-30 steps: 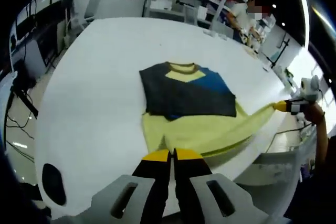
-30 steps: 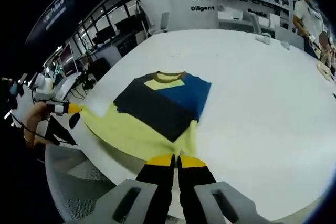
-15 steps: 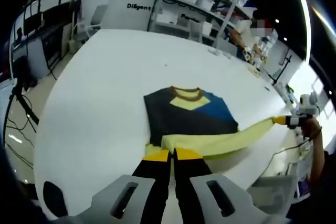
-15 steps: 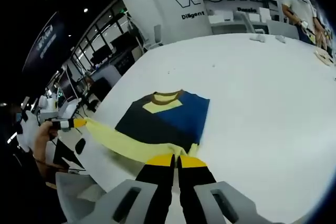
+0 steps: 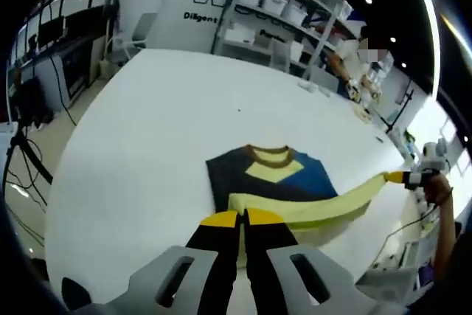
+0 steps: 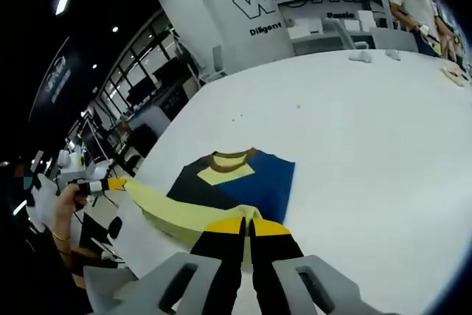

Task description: Fold the garment on the visible template until the final outline fits inside the template.

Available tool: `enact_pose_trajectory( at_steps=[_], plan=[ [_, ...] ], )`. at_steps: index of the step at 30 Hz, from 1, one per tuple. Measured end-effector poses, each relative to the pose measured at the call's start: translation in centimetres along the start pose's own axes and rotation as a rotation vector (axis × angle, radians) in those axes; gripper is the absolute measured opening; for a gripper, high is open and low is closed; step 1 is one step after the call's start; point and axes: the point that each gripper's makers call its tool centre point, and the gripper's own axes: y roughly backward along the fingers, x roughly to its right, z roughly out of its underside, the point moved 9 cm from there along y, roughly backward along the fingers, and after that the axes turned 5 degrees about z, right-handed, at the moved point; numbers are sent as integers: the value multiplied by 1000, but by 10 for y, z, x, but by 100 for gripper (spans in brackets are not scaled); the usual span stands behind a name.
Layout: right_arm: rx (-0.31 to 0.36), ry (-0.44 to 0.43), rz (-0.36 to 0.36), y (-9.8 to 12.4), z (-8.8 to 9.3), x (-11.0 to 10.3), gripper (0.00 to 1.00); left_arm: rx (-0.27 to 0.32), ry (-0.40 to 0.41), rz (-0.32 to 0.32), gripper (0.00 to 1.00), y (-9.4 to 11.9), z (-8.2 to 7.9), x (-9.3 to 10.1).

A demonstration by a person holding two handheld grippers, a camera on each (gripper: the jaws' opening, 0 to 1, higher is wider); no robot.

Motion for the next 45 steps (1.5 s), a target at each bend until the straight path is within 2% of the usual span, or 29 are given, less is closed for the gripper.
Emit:
enact_pose_trajectory(
  at_steps=[10, 14, 20, 26, 37, 41, 45],
  plan=[
    [15, -30, 9, -26, -24, 9, 0, 34, 20, 11, 0, -28, -31, -8],
    [18, -30, 8, -36, -33, 14, 0, 33, 20, 11, 0, -41, -37, -10],
    [28, -81, 16, -54, -44, 23, 0, 49, 35, -1, 0, -61, -47, -18],
    [14, -93, 21, -72, -53, 28, 0, 49, 56, -14, 0, -77, -54, -27],
    [-35, -101, 47, -110, -60, 39, 0, 11, 85, -31, 0, -109, -52, -44],
    [-72, -67, 87, -128, -59, 48, 0, -11, 87, -25, 0, -123, -49, -49],
    [-77, -49, 82, -140, -59, 52, 0, -17, 100, -33, 0, -133, -48, -55]
  ],
)
